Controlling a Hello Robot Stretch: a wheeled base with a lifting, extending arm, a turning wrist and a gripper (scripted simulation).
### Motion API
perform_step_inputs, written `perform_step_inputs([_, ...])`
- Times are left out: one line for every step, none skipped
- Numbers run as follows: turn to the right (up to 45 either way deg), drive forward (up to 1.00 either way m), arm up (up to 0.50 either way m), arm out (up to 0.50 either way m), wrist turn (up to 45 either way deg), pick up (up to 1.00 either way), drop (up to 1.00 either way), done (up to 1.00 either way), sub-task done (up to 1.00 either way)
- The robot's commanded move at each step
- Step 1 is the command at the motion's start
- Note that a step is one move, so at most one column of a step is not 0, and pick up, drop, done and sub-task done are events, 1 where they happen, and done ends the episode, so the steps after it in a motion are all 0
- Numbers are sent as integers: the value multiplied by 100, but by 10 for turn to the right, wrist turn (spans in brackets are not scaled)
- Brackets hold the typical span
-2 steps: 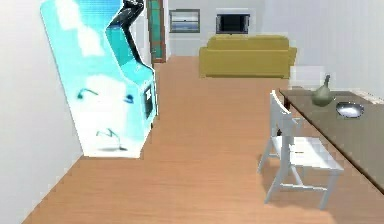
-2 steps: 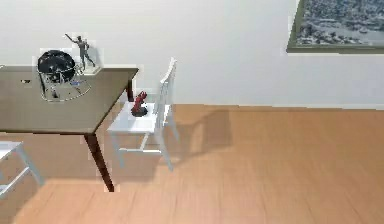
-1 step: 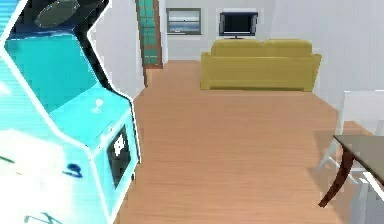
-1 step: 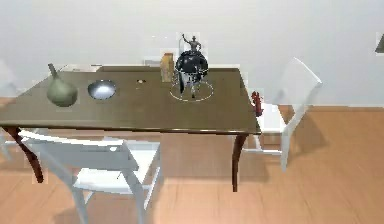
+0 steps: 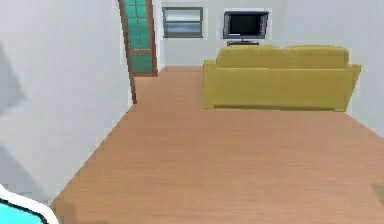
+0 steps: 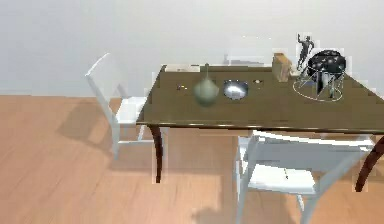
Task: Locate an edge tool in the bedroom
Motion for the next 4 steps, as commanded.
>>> perform_step_inputs([0,70,0,0,0,0,0,0,0])
perform_step_inputs([-120,0,0,0,0,0,0,0,0])
perform_step_inputs([0,100,0,0,0,0,0,0,0])
perform_step_inputs([0,100,0,0,0,0,0,0,0])
